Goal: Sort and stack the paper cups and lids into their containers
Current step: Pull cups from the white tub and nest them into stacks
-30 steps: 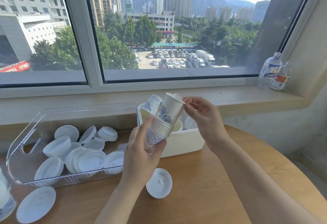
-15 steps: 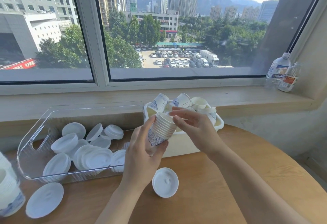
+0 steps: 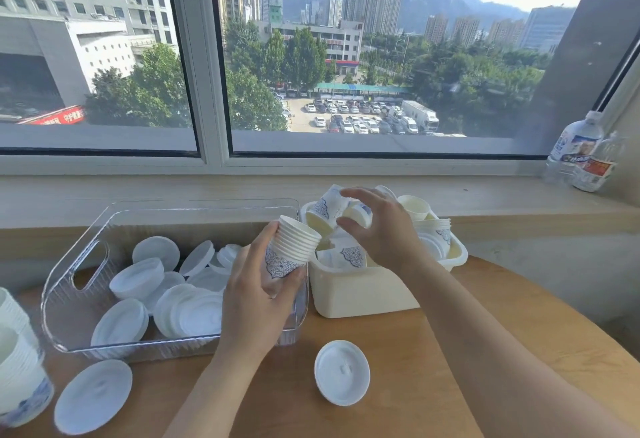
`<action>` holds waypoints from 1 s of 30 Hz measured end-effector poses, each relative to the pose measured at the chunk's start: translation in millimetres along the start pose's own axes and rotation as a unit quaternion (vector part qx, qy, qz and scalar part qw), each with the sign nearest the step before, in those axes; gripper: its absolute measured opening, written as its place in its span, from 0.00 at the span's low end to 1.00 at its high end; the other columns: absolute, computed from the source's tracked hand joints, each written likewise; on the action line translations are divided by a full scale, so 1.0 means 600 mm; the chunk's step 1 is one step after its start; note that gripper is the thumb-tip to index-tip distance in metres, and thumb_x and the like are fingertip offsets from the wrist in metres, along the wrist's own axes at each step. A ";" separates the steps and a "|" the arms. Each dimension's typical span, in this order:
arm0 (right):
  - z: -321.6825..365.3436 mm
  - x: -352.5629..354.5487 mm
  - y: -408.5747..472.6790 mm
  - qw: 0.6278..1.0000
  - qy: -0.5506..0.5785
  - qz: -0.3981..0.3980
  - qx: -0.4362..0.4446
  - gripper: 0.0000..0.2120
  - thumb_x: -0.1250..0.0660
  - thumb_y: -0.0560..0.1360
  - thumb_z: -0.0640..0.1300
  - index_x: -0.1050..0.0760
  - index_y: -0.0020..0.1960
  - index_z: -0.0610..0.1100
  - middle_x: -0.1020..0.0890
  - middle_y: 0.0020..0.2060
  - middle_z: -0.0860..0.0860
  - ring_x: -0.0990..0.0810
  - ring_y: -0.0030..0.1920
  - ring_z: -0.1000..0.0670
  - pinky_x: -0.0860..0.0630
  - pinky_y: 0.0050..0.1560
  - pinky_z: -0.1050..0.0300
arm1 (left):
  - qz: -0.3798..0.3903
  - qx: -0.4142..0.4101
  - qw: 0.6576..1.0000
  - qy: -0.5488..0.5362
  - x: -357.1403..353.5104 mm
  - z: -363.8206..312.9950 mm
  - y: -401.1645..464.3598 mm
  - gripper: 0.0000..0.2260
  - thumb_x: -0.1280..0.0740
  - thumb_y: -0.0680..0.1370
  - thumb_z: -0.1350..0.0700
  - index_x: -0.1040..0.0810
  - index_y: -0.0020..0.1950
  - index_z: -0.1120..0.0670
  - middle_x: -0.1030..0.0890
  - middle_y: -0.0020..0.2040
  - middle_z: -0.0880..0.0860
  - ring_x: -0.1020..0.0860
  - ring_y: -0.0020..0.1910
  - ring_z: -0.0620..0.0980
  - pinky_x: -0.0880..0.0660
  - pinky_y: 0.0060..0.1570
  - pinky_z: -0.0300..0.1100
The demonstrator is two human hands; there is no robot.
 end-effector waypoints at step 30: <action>-0.009 -0.008 0.026 0.993 0.048 -0.076 -0.082 0.24 0.24 0.71 0.61 0.22 0.64 0.54 0.18 0.53 0.59 0.19 0.57 0.53 0.26 0.61 0.51 | -0.016 0.001 1.000 -0.003 0.010 0.023 0.010 0.33 0.29 0.74 0.41 0.34 0.78 0.38 0.27 0.66 0.39 0.32 0.63 0.24 0.34 0.52 0.20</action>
Point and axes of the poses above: each hand's wrist, its own y-axis towards the middle knuckle, its own x-axis out of the back of the hand, z = x × y, the point moved 10 cm from there along y, towards the middle knuckle
